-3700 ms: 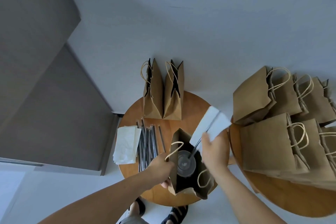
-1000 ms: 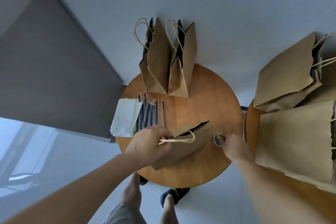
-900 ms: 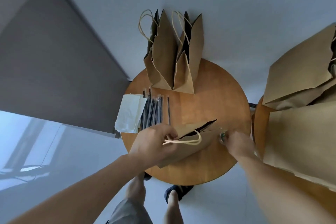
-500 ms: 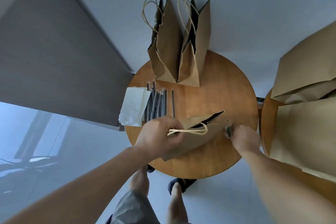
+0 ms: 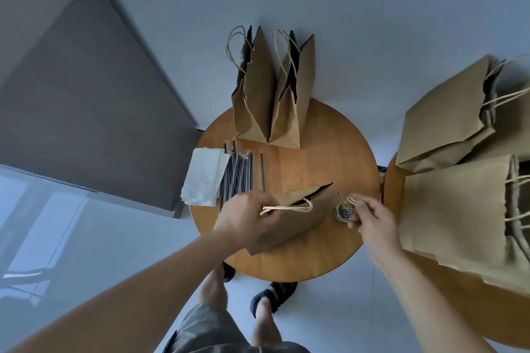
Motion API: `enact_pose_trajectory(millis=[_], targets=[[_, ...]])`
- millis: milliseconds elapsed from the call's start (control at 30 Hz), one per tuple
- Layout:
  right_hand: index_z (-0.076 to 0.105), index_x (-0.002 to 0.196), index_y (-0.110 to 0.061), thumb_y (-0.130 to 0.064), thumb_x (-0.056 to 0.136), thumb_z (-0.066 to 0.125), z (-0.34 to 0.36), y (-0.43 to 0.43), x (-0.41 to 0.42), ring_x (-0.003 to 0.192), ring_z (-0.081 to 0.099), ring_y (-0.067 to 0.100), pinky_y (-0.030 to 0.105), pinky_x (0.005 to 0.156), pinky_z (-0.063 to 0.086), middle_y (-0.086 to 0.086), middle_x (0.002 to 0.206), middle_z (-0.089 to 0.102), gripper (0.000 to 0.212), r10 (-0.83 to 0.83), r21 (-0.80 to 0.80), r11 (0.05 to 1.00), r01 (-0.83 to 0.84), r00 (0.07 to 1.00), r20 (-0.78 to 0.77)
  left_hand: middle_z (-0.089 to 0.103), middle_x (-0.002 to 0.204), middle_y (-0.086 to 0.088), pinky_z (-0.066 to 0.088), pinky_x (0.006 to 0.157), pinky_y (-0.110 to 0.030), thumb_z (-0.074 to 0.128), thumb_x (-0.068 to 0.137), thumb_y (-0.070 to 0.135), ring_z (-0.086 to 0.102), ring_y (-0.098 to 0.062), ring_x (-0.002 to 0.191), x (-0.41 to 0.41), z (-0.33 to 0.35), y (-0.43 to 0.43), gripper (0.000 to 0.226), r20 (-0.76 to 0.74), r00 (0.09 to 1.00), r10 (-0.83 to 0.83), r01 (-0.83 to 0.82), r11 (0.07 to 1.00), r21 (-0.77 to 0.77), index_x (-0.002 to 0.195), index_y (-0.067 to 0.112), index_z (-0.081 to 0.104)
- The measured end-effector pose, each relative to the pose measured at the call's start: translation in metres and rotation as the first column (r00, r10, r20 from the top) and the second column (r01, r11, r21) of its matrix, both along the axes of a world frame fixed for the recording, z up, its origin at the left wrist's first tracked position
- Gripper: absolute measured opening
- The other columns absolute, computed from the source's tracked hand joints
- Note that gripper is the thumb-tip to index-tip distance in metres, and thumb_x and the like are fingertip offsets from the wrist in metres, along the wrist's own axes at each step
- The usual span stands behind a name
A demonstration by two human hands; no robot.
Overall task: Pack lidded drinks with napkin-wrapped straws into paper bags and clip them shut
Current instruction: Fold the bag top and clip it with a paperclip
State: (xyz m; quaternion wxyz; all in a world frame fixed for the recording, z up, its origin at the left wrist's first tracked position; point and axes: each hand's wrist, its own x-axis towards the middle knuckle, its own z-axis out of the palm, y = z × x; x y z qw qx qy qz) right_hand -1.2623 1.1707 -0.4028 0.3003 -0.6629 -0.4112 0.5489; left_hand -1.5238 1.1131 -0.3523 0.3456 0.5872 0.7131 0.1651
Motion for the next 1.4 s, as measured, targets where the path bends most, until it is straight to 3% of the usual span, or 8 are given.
enact_pose_trajectory(millis=[100,200,333,500,767,900,1167,1400], targets=[[0.074,0.09,-0.016,-0.013,0.097,0.058,0.04,-0.022,-0.009,0.06,0.055,0.016,0.029,0.059,0.052,0.007,0.066,0.057,0.018,-0.001,-0.038,0.999,-0.011,0.954,-0.301,0.067,0.086,0.018,0.054,0.069,-0.028,0.063,0.088,0.042,0.061,-0.003,0.079,-0.001,0.005,0.002,0.009,-0.015,1.0,0.013,-0.014,0.997,-0.071,0.087,0.039,0.071],[0.071,0.085,-0.013,-0.02,0.094,0.064,0.069,-0.035,-0.023,0.06,0.057,0.019,0.028,0.06,0.052,0.009,0.065,0.057,0.013,0.126,-0.013,0.99,-0.14,0.924,-0.361,0.066,0.073,0.012,0.045,0.053,-0.02,0.062,0.086,0.045,0.06,-0.004,0.069,-0.002,0.009,0.007,0.018,-0.038,0.999,0.014,-0.018,0.994,-0.109,0.069,0.041,0.06],[0.061,0.087,-0.002,-0.016,0.096,0.06,0.084,-0.04,-0.043,0.058,0.057,0.025,0.03,0.057,0.052,0.011,0.065,0.06,0.017,0.188,-0.01,0.979,-0.202,0.928,-0.321,0.066,0.066,0.011,0.038,0.042,-0.011,0.064,0.083,0.044,0.061,-0.003,0.062,0.001,0.01,0.011,0.014,-0.018,0.998,0.065,-0.067,0.986,-0.154,0.071,0.037,0.066],[0.064,0.092,0.002,-0.005,0.093,0.063,0.08,-0.039,-0.066,0.059,0.062,0.024,0.034,0.055,0.054,0.008,0.068,0.067,0.008,0.21,-0.008,0.977,-0.214,0.963,-0.167,0.069,0.07,0.009,0.051,0.054,-0.025,0.064,0.086,0.039,0.064,-0.007,0.065,0.002,0.01,0.016,0.012,-0.005,0.997,0.071,-0.071,0.984,-0.161,0.081,0.032,0.072],[0.075,0.088,-0.025,-0.016,0.084,0.076,0.071,-0.026,-0.078,0.06,0.066,0.008,0.015,0.057,0.05,-0.011,0.073,0.072,0.009,0.218,0.087,0.97,-0.225,0.972,0.083,0.07,0.07,0.0,0.054,0.057,-0.033,0.064,0.086,0.043,0.066,-0.018,0.066,0.0,0.006,0.019,0.022,-0.004,0.998,0.066,-0.065,0.977,-0.201,0.079,0.025,0.073],[0.073,0.083,-0.03,-0.017,0.08,0.08,0.071,-0.022,-0.082,0.062,0.068,0.007,0.016,0.057,0.052,-0.014,0.072,0.071,0.016,0.221,0.166,0.958,-0.235,0.971,0.095,0.067,0.069,-0.006,0.052,0.057,-0.037,0.065,0.086,0.045,0.065,-0.023,0.066,0.0,0.007,0.019,0.035,-0.044,0.997,0.059,-0.067,0.976,-0.205,0.071,0.013,0.066],[0.069,0.081,-0.026,-0.017,0.081,0.078,0.067,-0.02,-0.085,0.077,0.072,0.014,0.028,0.068,0.058,-0.012,0.082,0.075,0.012,0.291,0.247,0.918,-0.31,0.95,0.11,0.065,0.064,0.006,0.048,0.052,-0.027,0.066,0.086,0.043,0.062,-0.012,0.062,-0.003,0.009,0.022,0.027,-0.027,0.999,0.041,-0.045,0.984,-0.172,0.062,0.033,0.064],[0.073,0.091,-0.029,-0.012,0.085,0.074,0.069,-0.016,-0.093,0.069,0.071,0.004,0.016,0.061,0.055,-0.015,0.075,0.074,0.018,0.32,0.305,0.891,-0.335,0.942,0.1,0.068,0.069,0.004,0.051,0.058,-0.029,0.065,0.086,0.043,0.064,-0.014,0.066,-0.005,0.007,0.023,0.022,-0.024,1.0,0.019,-0.022,0.986,-0.165,0.069,0.03,0.064]])
